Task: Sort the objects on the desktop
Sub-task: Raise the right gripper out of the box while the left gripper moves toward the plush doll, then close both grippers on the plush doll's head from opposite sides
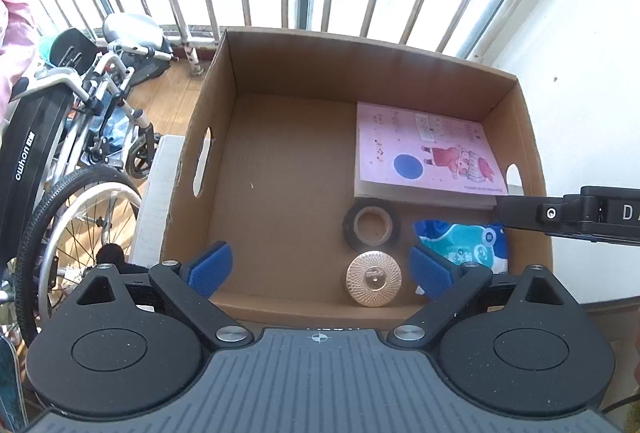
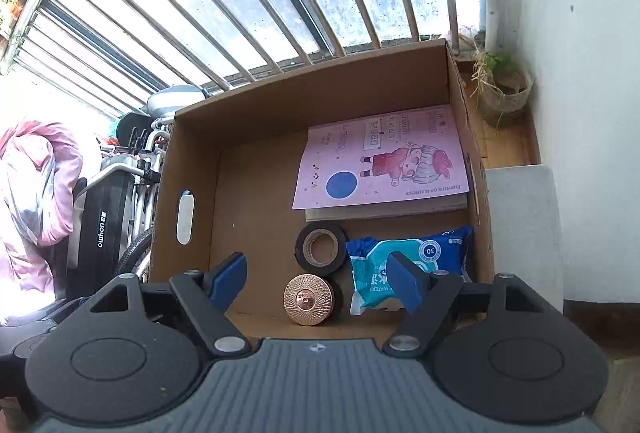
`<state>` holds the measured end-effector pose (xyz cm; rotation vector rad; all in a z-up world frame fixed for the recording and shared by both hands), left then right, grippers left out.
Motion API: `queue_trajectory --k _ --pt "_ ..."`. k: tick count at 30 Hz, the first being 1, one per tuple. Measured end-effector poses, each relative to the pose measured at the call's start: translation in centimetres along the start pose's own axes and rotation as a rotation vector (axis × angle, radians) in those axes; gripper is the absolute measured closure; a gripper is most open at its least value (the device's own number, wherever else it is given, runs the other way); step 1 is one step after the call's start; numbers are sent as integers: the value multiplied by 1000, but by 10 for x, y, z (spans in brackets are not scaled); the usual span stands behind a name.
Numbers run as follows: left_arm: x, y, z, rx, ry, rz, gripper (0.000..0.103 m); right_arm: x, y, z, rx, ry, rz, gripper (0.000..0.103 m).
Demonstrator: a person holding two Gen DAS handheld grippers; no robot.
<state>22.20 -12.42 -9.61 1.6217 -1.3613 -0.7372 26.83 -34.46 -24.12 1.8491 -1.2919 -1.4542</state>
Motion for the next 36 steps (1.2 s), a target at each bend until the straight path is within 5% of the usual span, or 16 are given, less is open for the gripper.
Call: queue_trajectory --k 20,30,36 --pt "-91 81 62 45 -86 27 6 -93 46 88 152 44 59 7" --pt "-172 97 97 162 6 -55 3 -159 41 122 186 231 98 0" --pt "-218 88 117 154 97 -68 2 -190 17 140 197 341 156 0"
Point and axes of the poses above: each gripper's, at about its wrist camera, not at the fingertips, and y roughly against the way its jaws point, x to its right, z to its underside, the point moved 6 cm from there along -y, roughly the way its jaws point, and after that the axes turned 6 degrees about x, right-handed, at the moved point
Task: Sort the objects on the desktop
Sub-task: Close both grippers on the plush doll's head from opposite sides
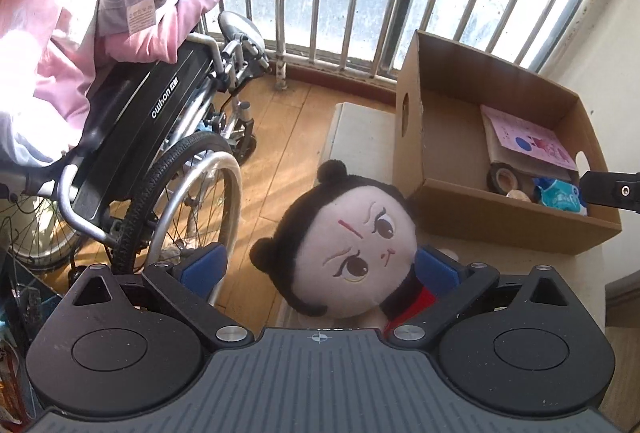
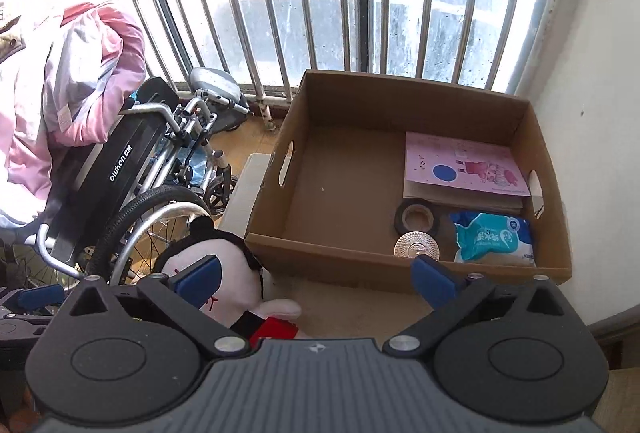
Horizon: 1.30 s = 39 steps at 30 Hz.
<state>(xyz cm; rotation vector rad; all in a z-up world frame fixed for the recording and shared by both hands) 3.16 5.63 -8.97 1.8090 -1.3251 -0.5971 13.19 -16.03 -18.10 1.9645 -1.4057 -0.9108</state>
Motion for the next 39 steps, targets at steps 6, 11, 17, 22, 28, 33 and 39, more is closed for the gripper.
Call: queue_trajectory --k 6,11,17,22,28,33,39 --pt "-19 -28 24 -55 52 92 2 -35 -48 20 -118 -7 -165 0" --pt "-22 -50 46 -113 121 177 2 -56 -96 36 -176 -32 -267 0" --pt "-20 -68 59 -134 146 239 2 -61 -147 48 -261 -97 -367 0" --pt "-12 -86 65 -157 133 250 2 -62 -175 58 -340 -144 -437 0" --pt "-4 -102 69 -194 140 260 2 -59 -180 62 -425 -203 -504 0" --pt "-8 -107 70 -206 173 232 1 -53 -178 69 -511 -240 -552 0" --pt "-11 -114 74 -253 218 246 1 -56 -192 78 -545 -243 -537 0"
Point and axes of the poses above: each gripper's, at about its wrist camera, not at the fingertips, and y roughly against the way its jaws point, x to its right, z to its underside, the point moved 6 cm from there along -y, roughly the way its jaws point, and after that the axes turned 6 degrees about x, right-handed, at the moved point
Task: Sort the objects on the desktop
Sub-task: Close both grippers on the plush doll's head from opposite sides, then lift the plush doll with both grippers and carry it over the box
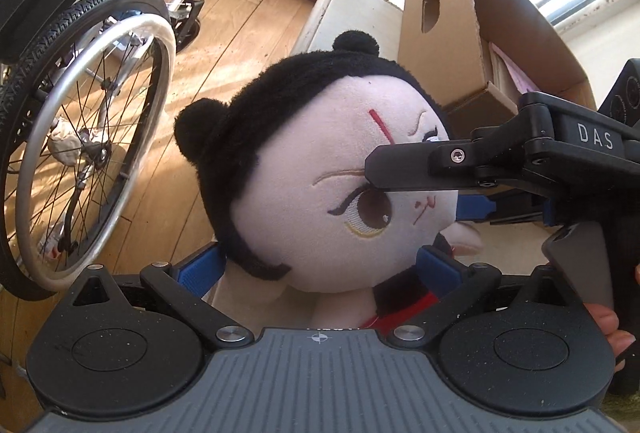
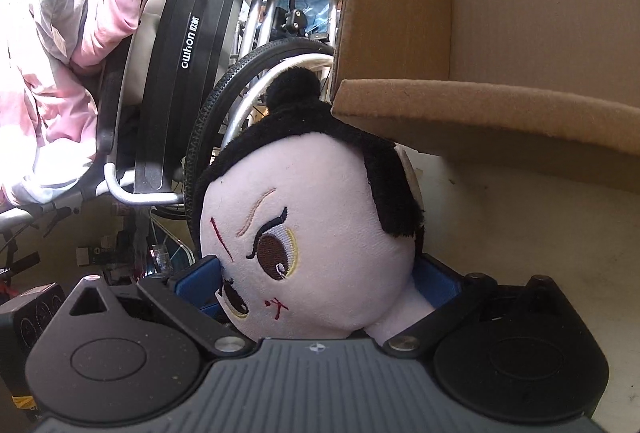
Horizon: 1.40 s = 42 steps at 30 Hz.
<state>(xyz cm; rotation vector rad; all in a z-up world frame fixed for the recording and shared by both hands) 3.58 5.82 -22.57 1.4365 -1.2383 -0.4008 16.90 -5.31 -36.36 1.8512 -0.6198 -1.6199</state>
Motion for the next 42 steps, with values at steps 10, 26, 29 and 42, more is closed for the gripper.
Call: queue_trajectory --k 10,26,29,42 --pt "8 3 11 -35 -68 -23 0 3 2 33 -43 -34 -5 0" --pt "58 1 51 -107 -326 35 0 65 53 81 84 -252 18 0" --pt "75 -7 49 -92 -359 65 0 86 70 77 148 -296 34 0" --pt "98 -22 45 -108 -323 115 0 136 125 67 265 -362 36 0"
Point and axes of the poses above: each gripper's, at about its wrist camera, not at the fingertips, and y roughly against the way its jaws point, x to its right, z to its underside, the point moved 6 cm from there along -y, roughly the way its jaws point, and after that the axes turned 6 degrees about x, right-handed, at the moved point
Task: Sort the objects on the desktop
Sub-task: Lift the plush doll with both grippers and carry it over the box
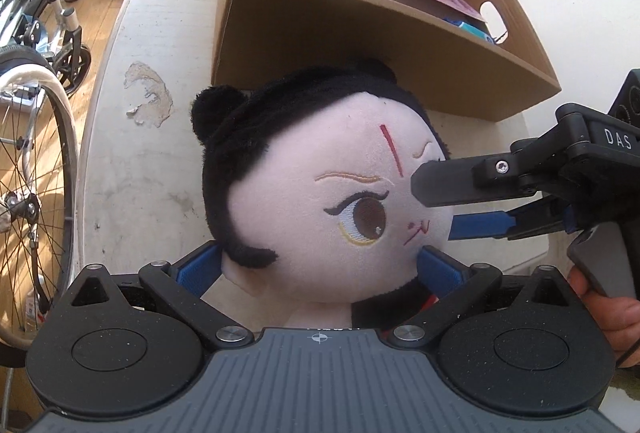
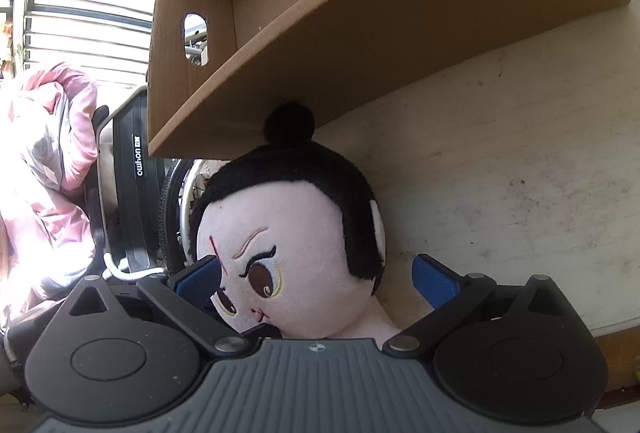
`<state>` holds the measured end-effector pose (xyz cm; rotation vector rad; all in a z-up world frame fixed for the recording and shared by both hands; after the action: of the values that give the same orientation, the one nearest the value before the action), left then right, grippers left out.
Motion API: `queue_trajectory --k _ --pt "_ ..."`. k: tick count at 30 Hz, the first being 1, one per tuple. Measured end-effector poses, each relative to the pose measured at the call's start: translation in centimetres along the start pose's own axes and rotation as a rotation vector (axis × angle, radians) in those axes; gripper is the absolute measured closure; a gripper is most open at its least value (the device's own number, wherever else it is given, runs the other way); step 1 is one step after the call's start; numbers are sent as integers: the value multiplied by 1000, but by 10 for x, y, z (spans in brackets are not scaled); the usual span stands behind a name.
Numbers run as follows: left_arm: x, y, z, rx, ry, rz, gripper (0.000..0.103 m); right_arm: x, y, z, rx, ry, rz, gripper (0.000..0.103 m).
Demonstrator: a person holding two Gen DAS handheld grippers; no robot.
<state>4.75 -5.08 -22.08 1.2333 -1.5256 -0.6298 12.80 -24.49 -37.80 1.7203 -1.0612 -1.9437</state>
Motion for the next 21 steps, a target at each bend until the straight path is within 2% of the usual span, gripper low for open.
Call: queue_trajectory --k 3,5,10,12,21 --pt "-3 -4 -4 -7 42 8 0 12 -2 -18 38 -54 -15 0" --pt "-2 -6 -6 -15 42 16 0 15 -13 -25 32 -62 -18 0" --pt "1 -10 -7 -26 36 10 0 -1 -33 -18 -43 -42 -67 0" --pt "0 -10 -7 -32 45 10 0 -6 -34 -17 -37 -6 -55 0" --pt "-4 -15 -9 -58 60 10 0 -3 -38 -17 -59 -15 -66 0"
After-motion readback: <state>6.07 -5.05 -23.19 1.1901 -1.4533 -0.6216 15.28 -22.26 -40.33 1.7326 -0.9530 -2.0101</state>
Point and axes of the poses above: each gripper's, at about its wrist camera, not at the fingertips, and y roughly against the way its jaws point, x to its right, z to its underside, the point moved 6 cm from there along -y, roughly the way its jaws point, and after that the axes turned 6 degrees about x, right-handed, at the moved point
